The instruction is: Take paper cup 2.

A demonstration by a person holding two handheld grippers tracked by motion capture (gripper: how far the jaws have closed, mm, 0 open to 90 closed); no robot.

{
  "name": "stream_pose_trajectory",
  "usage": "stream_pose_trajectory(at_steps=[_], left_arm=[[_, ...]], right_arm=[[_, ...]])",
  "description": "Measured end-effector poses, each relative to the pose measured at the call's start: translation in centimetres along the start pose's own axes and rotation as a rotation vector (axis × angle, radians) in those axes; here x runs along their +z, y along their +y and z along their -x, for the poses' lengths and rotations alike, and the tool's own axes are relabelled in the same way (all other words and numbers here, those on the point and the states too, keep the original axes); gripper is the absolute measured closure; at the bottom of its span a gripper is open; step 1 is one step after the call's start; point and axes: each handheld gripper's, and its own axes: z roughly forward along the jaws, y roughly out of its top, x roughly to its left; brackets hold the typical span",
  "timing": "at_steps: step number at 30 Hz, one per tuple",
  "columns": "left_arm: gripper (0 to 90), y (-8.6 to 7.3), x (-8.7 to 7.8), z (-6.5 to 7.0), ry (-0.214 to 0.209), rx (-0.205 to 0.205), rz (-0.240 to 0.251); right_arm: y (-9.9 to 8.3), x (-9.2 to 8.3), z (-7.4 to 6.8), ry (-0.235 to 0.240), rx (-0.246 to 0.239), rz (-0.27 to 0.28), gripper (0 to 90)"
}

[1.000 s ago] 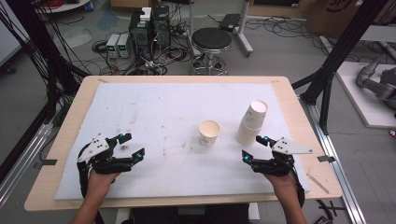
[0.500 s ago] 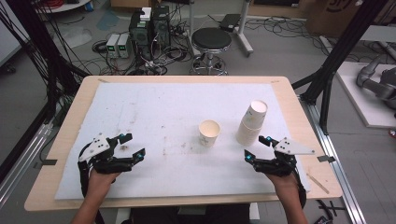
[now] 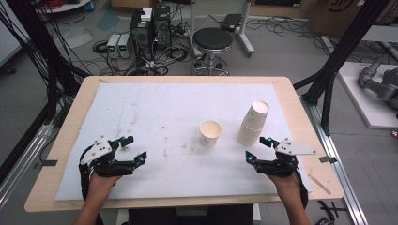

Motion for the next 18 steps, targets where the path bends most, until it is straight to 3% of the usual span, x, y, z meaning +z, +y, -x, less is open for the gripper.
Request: stream_pose_trajectory(at_steps=[6,14,18], left_arm=[[17.1,0.2,0.3,0.2,-0.016,-0.006,0.003],[16.9,2.3,1.4,0.2,-0.039,-0.003,0.031],[16.8,3.6,2.7,0.2,-0.073,0.001,0.026]], right_arm=[[0.0,-0.2,0.1,-0.008,0.005,-0.008,20.9],[-0.2,-0.3,0.3,-0.023,0.005,-0.016,20.9],[-0.3,-0.3,0.2,-0.025,-0.005,-0.026,21.0]])
